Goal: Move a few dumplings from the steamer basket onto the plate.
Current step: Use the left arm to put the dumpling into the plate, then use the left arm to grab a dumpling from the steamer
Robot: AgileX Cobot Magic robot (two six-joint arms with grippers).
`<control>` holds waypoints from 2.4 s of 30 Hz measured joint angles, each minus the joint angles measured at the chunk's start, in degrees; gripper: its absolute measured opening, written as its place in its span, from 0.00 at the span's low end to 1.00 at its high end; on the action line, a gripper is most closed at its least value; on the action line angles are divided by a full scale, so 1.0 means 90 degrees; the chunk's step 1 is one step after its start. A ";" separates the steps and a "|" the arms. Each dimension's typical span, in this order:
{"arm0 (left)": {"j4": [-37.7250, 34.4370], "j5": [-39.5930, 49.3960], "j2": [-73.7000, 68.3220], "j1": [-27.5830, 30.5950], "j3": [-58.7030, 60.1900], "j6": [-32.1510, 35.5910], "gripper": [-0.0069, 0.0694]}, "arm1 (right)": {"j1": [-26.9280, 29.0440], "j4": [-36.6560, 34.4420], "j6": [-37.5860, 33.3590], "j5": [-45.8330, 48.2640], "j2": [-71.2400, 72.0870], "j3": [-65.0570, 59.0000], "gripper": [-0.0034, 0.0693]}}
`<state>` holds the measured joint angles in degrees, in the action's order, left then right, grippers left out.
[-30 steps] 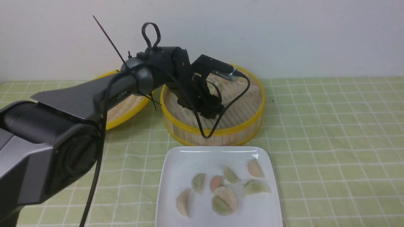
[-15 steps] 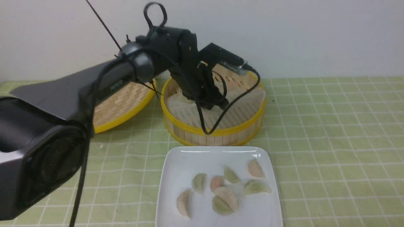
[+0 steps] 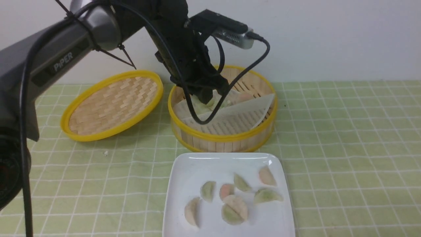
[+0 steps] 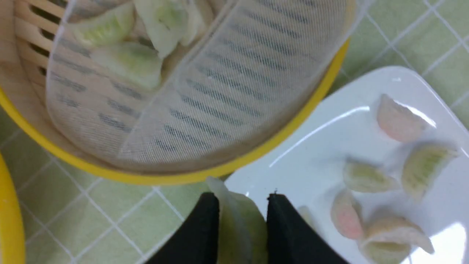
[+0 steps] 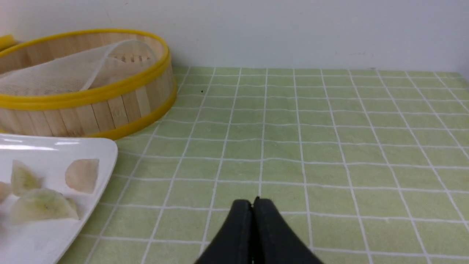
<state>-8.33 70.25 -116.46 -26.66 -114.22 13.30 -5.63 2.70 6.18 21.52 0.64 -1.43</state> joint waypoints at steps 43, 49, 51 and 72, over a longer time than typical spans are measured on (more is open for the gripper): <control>0.1292 -0.2214 -0.0696 0.0393 -0.0247 -0.2946 0.69 | 0.0000 0.0000 -0.0006 0.0000 0.0000 0.0000 0.03; 0.1040 -0.2544 -0.1575 0.0371 -0.0470 -0.2933 0.69 | 0.0000 0.0000 -0.0006 0.0000 0.0000 0.0000 0.03; 0.0926 -0.2544 -0.1732 0.0369 -0.0470 -0.2927 0.69 | 0.0000 0.0000 -0.0006 0.0000 0.0000 0.0000 0.03; 0.0637 -0.2509 -0.2324 0.0369 -0.0577 -0.2930 0.39 | 0.0000 0.0000 -0.0006 0.0000 0.0000 0.0000 0.03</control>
<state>-2.60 47.67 -137.38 -23.33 -119.41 -13.07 -5.63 2.70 6.13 21.52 0.64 -1.43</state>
